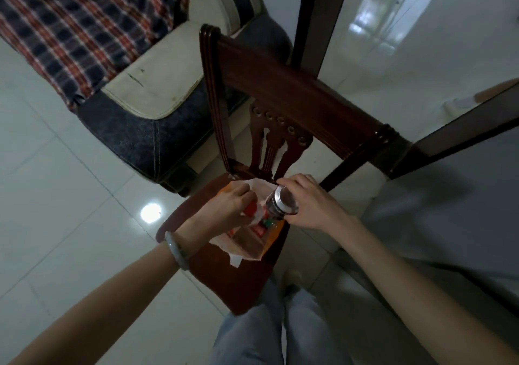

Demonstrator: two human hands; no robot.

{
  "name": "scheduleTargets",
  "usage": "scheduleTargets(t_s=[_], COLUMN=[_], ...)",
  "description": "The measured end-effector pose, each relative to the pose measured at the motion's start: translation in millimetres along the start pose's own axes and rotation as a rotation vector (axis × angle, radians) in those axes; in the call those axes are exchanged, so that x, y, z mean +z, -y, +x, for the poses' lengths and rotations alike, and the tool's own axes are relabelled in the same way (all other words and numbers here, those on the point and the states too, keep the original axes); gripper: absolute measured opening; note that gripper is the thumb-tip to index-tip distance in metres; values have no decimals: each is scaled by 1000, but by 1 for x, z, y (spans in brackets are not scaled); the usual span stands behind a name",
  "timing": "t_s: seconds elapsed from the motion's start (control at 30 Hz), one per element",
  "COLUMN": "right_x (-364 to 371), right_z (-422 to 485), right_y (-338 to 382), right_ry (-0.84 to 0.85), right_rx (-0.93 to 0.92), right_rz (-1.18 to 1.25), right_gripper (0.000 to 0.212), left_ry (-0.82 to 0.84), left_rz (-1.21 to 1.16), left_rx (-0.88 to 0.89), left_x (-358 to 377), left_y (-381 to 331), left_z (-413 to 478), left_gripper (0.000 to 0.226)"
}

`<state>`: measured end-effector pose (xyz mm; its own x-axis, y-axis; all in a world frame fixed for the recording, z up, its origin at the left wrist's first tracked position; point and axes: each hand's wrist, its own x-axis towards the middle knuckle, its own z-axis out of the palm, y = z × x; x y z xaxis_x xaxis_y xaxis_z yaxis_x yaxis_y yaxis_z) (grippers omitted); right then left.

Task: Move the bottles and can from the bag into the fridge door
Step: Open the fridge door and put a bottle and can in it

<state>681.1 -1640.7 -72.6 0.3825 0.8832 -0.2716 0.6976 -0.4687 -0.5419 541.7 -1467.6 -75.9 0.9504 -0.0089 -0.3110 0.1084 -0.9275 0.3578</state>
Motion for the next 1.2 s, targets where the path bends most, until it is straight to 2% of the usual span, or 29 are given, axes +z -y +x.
scheduleTargets(t_s=[0.27,0.43,0.8,1.07,1.2], right_x=[-35,-43,-1,35,50], right_z=[-90,-179,-423,-587,-643], right_y=[2,-5,23,48,58], right_ry=[-149,-262,-531,-751,-859], right_rx=[152,287,572,947,1107], right_rz=[-30,-51,-57,-73,-86], right_gripper=[74,73,72,76,75], left_ry=[-6,28,128,187,231], left_rz=[119,172,184,207,202], left_rx=[233,422,683,1135,1291], left_x=[-59,-64,-14,21,35], left_y=[-67,-135,-325,-476,-543], left_z=[5,6,-33,-61,-70], left_gripper=[47,44,44,33,30])
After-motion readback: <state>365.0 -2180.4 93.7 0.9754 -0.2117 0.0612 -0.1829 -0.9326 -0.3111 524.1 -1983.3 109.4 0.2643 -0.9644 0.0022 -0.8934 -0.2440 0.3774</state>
